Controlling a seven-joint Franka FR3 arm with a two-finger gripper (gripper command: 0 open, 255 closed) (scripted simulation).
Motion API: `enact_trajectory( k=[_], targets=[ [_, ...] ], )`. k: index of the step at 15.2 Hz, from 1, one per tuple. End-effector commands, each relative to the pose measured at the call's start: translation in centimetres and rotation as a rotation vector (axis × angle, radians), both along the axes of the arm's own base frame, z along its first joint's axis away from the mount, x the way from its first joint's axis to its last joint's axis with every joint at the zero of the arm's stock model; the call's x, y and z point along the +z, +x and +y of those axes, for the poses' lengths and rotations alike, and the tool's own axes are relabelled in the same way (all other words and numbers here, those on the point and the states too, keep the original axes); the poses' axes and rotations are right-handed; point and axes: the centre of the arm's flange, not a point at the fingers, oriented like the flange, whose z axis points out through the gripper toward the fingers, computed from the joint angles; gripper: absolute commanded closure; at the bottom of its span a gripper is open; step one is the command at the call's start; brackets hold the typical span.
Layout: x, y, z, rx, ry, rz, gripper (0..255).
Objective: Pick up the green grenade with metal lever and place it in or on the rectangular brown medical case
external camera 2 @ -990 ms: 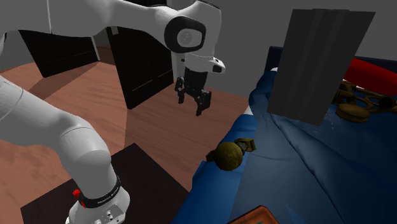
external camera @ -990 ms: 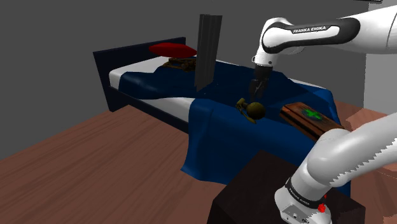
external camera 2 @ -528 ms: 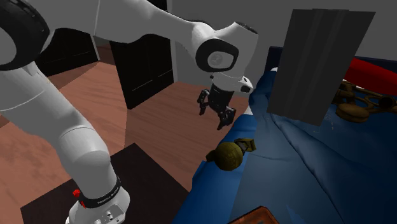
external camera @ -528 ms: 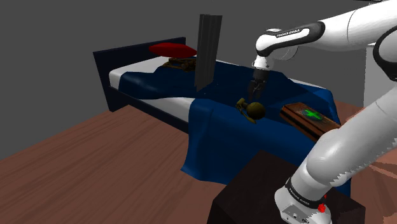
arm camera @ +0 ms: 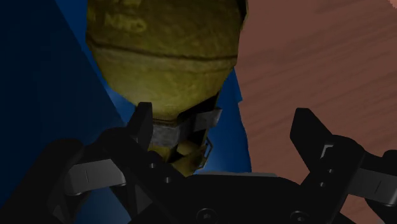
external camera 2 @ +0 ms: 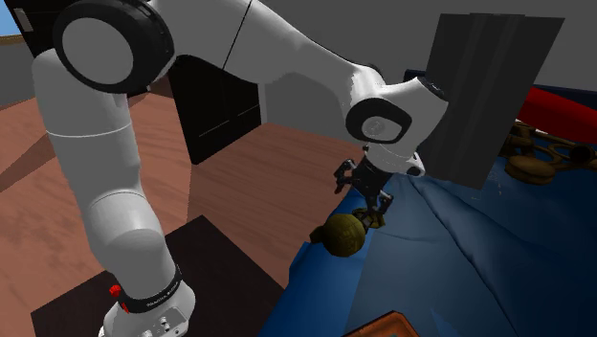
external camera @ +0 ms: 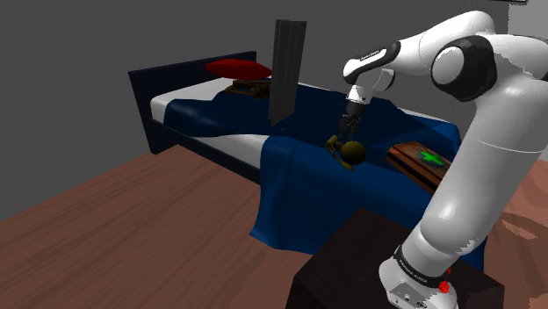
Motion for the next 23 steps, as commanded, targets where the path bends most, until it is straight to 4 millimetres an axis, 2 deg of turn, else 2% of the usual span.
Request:
enact_trajectory(
  k=[1, 3, 10, 18, 19, 23],
  targets=[
    [-1.6, 0.6, -2.3, -0.012, 0.027, -0.002, 0],
    [-3.2, 1.4, -4.4, -0.023, 0.049, -0.003, 0],
    [-6.6, 1.1, -3.0, -0.023, 0.049, -0.003, 0],
    [-6.9, 1.1, -2.9, -0.023, 0.049, -0.003, 0],
    [-6.9, 1.1, -2.9, -0.023, 0.049, -0.003, 255],
    [-6.9, 1.1, -2.9, -0.023, 0.049, -0.003, 255]
  ],
)
